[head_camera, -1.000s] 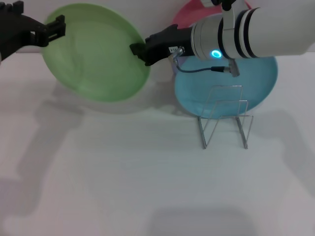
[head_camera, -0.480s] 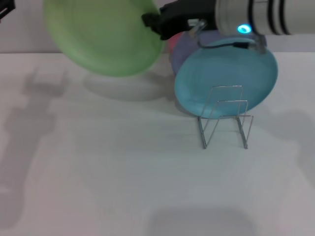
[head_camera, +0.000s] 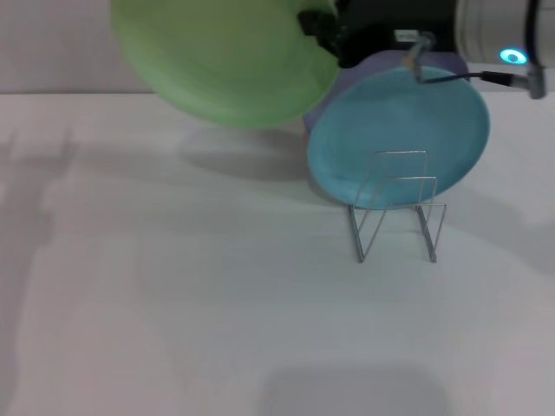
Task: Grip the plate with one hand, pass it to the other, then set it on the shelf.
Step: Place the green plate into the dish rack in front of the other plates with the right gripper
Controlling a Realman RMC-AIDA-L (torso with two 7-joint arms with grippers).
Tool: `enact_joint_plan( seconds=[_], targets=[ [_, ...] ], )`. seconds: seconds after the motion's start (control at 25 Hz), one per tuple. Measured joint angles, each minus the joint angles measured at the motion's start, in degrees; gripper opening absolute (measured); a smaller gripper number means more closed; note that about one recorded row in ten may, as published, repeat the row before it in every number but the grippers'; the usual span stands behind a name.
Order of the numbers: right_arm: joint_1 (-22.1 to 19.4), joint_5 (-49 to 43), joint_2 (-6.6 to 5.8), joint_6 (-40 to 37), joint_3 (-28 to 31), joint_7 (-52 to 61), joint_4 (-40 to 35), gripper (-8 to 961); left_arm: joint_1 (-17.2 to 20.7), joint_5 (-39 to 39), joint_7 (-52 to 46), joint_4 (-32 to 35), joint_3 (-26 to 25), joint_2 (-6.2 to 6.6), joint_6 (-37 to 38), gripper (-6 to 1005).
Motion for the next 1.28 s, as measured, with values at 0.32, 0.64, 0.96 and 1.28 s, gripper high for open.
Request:
enact_joint_plan(
  seconds=[0.32,0.64,0.96,1.28],
  targets=[
    [-6.05,6.71,-0.01,0.92,1.74,-2.29,3.34,66,-0.06,0.00,-0.23,2.23,0.31,0.00,1.23,864],
    [-6.21,9.51,-0.08,9.67,8.81,-4.68,1.58,66,-0.07,0.00,-0.24,2.66,0.44,0.03,1.28,862],
    [-4.88,11.80,-0.29,17.82,14.32,-7.67,-0.32,65,-0.31,0.00,-0.25,3.77,0.42,0.01,2.00,861],
    [-4.45,11.81,-0.40,22.29,17.93,-9.41,-0.48,64,-0.54,0.00,-0.24,4.01,0.73,-0.11,2.55,861]
  ],
)
